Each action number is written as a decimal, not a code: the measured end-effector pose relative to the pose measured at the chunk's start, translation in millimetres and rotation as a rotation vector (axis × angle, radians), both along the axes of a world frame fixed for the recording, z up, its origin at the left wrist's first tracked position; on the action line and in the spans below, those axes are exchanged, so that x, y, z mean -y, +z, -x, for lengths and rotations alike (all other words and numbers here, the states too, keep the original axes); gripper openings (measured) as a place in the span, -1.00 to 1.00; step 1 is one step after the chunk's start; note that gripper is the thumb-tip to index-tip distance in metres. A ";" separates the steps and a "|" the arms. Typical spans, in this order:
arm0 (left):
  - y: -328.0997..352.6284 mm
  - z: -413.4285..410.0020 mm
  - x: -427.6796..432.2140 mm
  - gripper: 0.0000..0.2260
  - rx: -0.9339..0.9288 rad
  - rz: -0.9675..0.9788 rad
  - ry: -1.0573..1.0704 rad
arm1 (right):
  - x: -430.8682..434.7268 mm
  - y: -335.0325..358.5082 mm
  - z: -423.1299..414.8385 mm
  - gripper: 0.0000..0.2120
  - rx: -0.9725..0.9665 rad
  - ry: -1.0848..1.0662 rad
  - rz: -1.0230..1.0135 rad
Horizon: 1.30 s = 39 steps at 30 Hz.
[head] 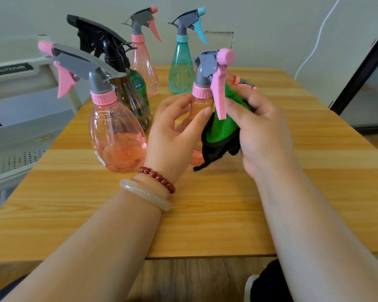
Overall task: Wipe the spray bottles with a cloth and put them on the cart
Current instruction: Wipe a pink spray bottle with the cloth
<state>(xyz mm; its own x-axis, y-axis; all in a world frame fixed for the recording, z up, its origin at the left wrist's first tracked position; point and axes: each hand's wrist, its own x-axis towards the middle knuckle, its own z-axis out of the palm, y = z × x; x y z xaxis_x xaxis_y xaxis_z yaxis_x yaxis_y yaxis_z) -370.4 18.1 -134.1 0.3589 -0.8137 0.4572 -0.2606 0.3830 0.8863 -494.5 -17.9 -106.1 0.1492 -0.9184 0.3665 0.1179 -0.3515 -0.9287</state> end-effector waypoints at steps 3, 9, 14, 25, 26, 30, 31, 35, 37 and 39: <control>-0.8 -0.8 1.0 -0.73 0.037 -0.022 0.027 | 0.7 -3.1 -2.0 -0.75 -0.145 -0.048 0.116; 1.5 -4.5 0.0 -0.75 0.035 -0.024 0.053 | 1.5 -6.8 2.1 -0.75 -0.395 -0.057 0.087; 0.8 1.4 -1.4 -0.84 -0.078 0.016 -0.052 | -0.7 -5.2 -2.5 -0.76 -0.045 -0.067 0.116; -0.9 -2.3 1.6 -0.73 0.013 -0.019 -0.005 | -1.2 -2.5 6.4 -0.71 -0.311 -0.171 0.296; -1.6 -1.9 2.3 -0.72 0.012 -0.033 -0.021 | -2.0 -3.1 5.8 -0.69 -0.282 -0.163 0.315; -2.2 -1.3 2.1 -0.73 0.006 -0.105 -0.042 | 0.8 -10.6 2.2 -0.72 -0.470 -0.122 0.235; -1.4 -0.9 1.3 -0.76 -0.008 -0.121 -0.039 | 1.9 -10.6 3.8 -0.76 -0.524 -0.109 0.195; 3.8 -0.5 -0.9 -0.81 -0.016 -0.186 -0.061 | 4.1 -4.9 11.1 -0.82 -0.621 -0.112 0.134; 0.8 -2.3 0.4 -0.82 -0.027 -0.177 -0.100 | 0.4 -4.1 8.7 -0.82 -0.568 -0.091 0.126; -0.5 -2.6 0.9 -0.78 -0.006 -0.163 -0.115 | -1.9 -6.2 5.1 -0.80 -0.547 -0.092 0.132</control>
<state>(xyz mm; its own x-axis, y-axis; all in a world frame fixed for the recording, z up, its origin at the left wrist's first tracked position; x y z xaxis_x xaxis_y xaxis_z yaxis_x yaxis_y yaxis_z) -367.8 17.2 -134.6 0.2614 -0.9126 0.3143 -0.2175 0.2616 0.9403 -499.5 -16.0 -112.3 0.2716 -0.8880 0.3711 -0.4041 -0.4551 -0.7934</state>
